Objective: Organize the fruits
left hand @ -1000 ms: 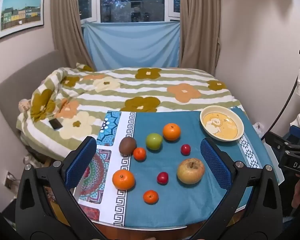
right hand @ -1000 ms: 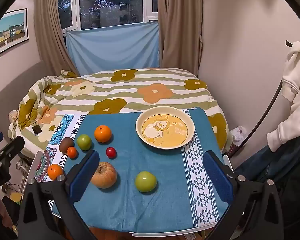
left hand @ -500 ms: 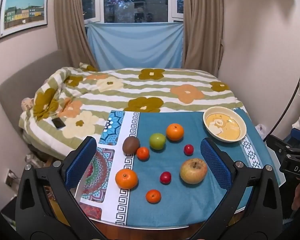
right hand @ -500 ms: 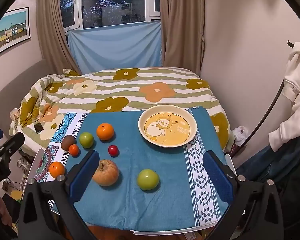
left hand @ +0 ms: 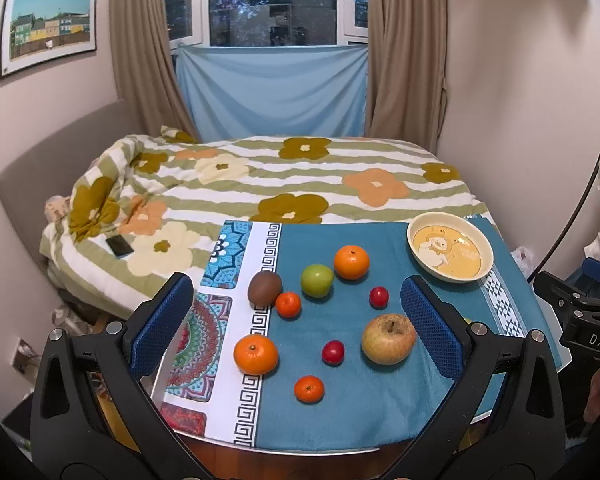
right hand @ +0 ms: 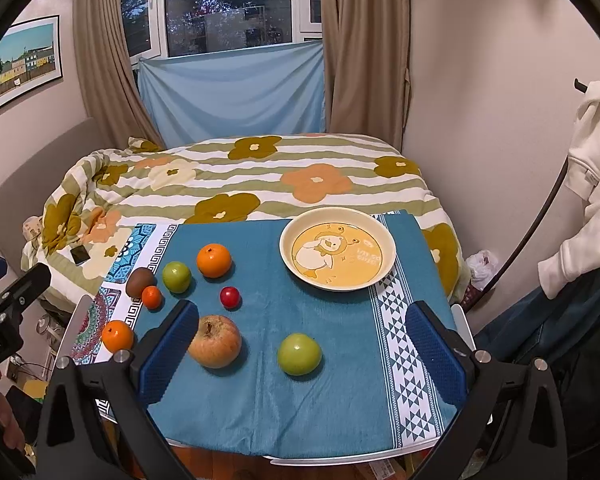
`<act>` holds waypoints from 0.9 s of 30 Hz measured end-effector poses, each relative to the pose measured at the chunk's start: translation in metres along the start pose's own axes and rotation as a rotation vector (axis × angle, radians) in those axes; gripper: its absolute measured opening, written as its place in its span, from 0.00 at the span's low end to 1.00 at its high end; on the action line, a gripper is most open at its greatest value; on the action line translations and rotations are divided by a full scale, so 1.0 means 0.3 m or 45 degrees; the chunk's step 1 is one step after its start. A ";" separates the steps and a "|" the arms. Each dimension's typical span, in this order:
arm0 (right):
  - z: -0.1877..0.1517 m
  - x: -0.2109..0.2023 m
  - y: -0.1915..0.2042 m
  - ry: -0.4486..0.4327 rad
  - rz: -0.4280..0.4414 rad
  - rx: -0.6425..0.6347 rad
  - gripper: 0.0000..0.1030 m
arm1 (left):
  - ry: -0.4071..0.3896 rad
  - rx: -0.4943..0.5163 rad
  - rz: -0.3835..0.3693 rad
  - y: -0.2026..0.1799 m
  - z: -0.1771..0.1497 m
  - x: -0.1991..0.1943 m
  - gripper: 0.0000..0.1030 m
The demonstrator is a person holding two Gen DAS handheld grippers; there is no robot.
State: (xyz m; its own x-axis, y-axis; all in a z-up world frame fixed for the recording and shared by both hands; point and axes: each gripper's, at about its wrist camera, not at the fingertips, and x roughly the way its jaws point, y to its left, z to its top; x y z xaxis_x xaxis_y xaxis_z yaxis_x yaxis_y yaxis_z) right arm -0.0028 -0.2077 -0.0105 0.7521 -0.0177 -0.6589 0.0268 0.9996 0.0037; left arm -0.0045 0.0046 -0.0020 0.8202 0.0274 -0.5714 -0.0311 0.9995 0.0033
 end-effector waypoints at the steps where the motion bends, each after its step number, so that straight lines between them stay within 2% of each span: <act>1: 0.001 -0.001 -0.001 0.000 0.001 0.000 1.00 | 0.000 0.000 0.000 0.000 0.000 0.000 1.00; 27: -0.004 -0.010 -0.002 -0.002 0.012 0.005 1.00 | -0.004 0.002 0.002 0.002 0.001 -0.007 1.00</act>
State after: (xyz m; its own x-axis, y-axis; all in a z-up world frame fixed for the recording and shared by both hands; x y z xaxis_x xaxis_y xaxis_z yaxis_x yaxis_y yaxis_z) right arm -0.0057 -0.2082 -0.0094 0.7535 -0.0081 -0.6574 0.0220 0.9997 0.0129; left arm -0.0061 0.0051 -0.0006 0.8220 0.0287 -0.5687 -0.0314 0.9995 0.0051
